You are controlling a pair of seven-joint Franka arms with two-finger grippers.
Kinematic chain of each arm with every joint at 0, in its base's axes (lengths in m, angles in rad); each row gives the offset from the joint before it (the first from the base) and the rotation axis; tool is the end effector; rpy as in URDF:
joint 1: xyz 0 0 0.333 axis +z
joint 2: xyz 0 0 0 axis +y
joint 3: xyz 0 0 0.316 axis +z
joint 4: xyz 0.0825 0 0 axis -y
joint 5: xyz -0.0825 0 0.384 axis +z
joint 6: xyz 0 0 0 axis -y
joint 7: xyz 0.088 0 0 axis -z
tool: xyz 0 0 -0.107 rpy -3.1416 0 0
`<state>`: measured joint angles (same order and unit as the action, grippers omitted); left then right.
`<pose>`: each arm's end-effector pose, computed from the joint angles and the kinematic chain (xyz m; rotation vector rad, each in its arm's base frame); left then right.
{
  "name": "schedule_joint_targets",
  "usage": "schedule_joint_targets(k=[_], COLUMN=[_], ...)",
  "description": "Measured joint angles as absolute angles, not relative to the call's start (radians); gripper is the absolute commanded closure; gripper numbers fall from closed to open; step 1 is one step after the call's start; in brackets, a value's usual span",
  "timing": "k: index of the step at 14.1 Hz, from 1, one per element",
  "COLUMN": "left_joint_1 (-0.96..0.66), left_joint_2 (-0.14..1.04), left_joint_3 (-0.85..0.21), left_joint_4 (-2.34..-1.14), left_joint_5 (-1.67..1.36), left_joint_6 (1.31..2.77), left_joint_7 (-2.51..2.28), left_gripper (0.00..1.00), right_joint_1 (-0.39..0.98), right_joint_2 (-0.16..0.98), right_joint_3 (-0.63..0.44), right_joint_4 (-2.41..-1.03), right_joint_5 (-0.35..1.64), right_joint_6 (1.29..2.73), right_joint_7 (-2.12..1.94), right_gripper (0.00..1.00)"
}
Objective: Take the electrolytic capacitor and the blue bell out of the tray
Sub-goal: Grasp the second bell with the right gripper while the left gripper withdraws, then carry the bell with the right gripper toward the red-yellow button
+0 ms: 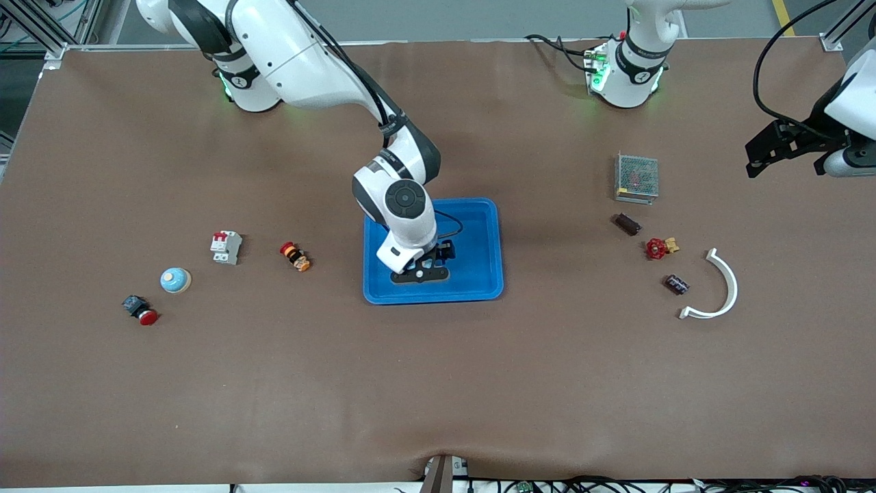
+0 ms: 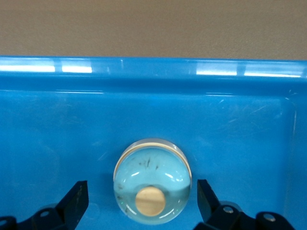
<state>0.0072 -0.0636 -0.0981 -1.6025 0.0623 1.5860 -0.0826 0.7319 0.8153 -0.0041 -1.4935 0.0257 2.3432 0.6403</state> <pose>0.5347 -0.0440 0.6456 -3.0763 0.0119 -0.0809 0.5354 0.4782 0.1884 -3.1056 -0.1106 -0.0260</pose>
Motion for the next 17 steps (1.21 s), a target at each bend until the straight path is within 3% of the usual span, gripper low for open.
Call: schedule_joint_targets(k=[11,14,17], left_joint_1=[0.008,0.008,0.01], left_joint_2=[-0.054,-0.054,-0.053], left_joint_3=[-0.099,-0.099,-0.099], left_joint_4=[-1.606,-1.606,-1.606], left_joint_5=[0.062,0.062,0.062], left_joint_6=[1.589,1.589,1.589], left_joint_7=[-0.083,-0.083,-0.083], left_gripper=[0.0,0.0,0.0], right_joint_1=[0.732,0.732,0.732], right_joint_2=[0.838,0.838,0.832], right_joint_3=[-0.008,-0.009,-0.011], right_joint_4=[-1.496,-1.495,-1.49], right_joint_5=[0.015,0.015,0.015], right_joint_6=[2.364,2.364,2.361], right_joint_7=[0.64,0.64,0.643], right_gripper=[0.0,0.36,0.53])
